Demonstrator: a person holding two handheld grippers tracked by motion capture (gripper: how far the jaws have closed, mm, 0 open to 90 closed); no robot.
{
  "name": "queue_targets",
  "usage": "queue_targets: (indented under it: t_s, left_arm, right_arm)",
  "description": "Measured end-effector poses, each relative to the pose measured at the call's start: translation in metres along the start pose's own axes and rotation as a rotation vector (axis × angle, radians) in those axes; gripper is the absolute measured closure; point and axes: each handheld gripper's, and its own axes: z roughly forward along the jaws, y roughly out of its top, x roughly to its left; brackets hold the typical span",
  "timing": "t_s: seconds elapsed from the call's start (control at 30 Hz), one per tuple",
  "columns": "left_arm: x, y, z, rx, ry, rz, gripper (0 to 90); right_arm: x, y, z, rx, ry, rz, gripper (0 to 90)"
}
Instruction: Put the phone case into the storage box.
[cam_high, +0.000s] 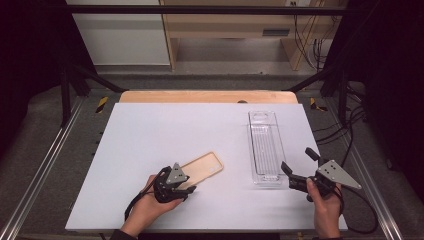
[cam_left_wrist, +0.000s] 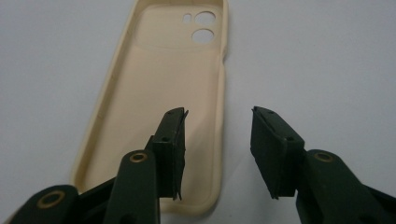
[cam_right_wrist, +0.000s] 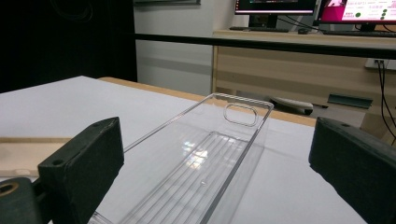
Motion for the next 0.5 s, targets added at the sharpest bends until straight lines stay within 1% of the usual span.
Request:
queue_targets:
  t_s: [0.17,0.37,0.5]
  left_arm:
    - [-0.0005,0.0001,0.0024,0.013,-0.003,-0.003,60.3]
    - [-0.0005,0.0004,0.0036,0.029,-0.007,-0.006,69.7]
    - [0.0001,0.0001,0.0041,0.043,-0.008,0.0,71.9]
  right_arm:
    - [0.0,0.0001,-0.0002,0.001,0.001,0.003,3.7]
    - [-0.0001,0.0001,-0.0003,0.001,0.001,0.004,3.7]
    - [-0.0002,0.0,-0.0003,0.002,0.0,0.004,3.7]
